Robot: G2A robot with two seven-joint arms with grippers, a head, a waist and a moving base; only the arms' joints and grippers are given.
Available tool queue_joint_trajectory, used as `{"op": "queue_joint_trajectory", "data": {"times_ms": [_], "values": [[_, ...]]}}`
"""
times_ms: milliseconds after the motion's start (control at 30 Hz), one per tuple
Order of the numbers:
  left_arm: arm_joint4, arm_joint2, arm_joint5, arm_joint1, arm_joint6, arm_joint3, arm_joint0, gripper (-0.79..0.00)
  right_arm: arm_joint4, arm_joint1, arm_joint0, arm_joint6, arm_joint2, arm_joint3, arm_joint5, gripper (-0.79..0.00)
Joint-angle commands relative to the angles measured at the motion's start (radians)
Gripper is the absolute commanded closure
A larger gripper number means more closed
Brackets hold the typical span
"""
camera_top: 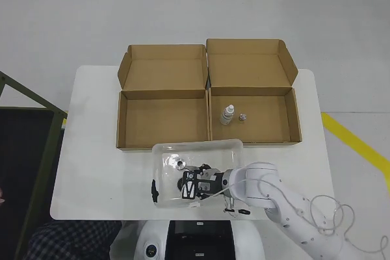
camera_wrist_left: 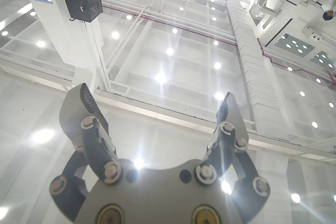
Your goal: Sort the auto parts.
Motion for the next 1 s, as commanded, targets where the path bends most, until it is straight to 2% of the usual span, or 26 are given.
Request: {"op": "queue_joint_trajectory", "data": {"times_ms": [0,200,667,800,967], "values": [[0.000,0.000,0.000,0.000,0.000,0.000,0.000,-0.785,0.001,-0.001,0.004,0.004,-0.006,0.004,0.001,-0.511],[0.000,0.000,0.000,0.000,0.000,0.000,0.000,-0.785,0.005,-0.006,0.016,0.010,-0.024,0.029,0.004,-0.533],[0.000,0.000,0.000,0.000,0.000,0.000,0.000,-0.785,-0.001,-0.023,0.056,-0.003,-0.071,0.101,0.015,-0.520],[0.000,0.000,0.000,0.000,0.000,0.000,0.000,-0.785,-0.005,-0.028,0.067,-0.010,-0.081,0.117,0.021,-0.477],[0.000,0.000,0.000,0.000,0.000,0.000,0.000,-0.785,-0.007,-0.032,0.075,-0.018,-0.087,0.124,0.020,-0.465]]}}
